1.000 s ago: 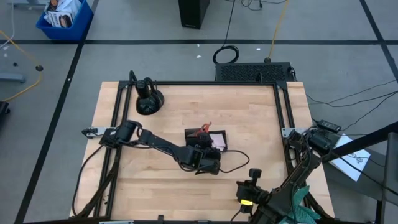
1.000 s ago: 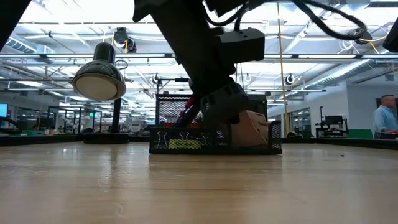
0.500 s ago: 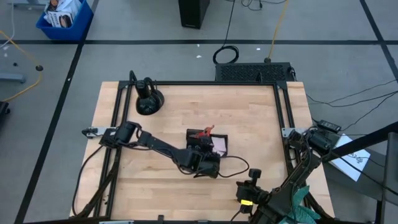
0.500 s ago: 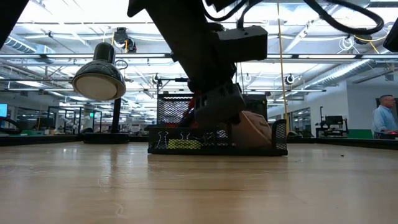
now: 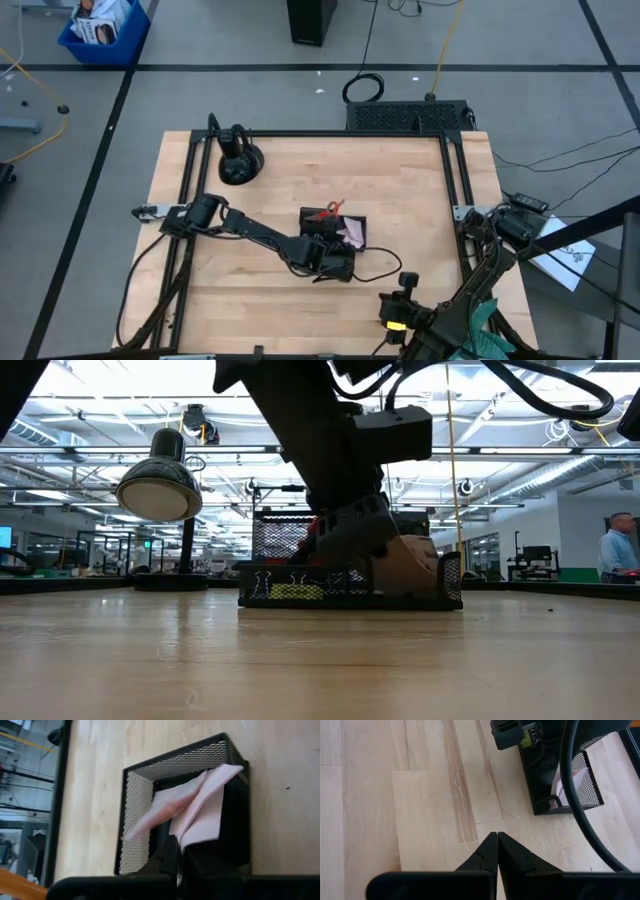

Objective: Pick and place office supplies into organizer
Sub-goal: Put the pink sticky notes into the black desk organizer

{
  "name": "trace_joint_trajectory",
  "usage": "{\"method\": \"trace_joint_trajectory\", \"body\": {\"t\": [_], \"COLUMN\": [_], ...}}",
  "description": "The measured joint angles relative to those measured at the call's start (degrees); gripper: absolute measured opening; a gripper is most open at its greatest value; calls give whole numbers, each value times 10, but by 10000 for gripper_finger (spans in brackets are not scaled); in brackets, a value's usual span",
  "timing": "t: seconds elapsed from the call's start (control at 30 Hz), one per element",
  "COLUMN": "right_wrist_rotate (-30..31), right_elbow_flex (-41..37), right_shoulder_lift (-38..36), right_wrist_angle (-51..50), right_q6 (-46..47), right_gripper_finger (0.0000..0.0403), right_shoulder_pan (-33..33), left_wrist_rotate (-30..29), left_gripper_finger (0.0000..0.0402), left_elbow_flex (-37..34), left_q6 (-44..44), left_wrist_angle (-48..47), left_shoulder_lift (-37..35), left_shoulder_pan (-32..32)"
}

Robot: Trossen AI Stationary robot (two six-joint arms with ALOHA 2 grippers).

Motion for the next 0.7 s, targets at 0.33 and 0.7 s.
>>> {"method": "trace_joint_trajectory", "body": {"t": [0.33,0.7], "right_wrist_rotate": [0,0], "right_elbow_flex": [0,0], "right_shoulder_lift": [0,0], "right_wrist_angle": [0,5], "right_q6": [0,1], "right_gripper_finger": [2,2], "right_shoulder_pan": [0,0], "left_wrist_rotate": [-21,-19], "left_gripper_finger": [18,18], "left_elbow_flex": [0,96], "left_q6": [16,-13], "left_wrist_angle": [-6,-149], "left_shoulder_lift": [0,-5], "left_shoulder_pan": [-21,-47]}}
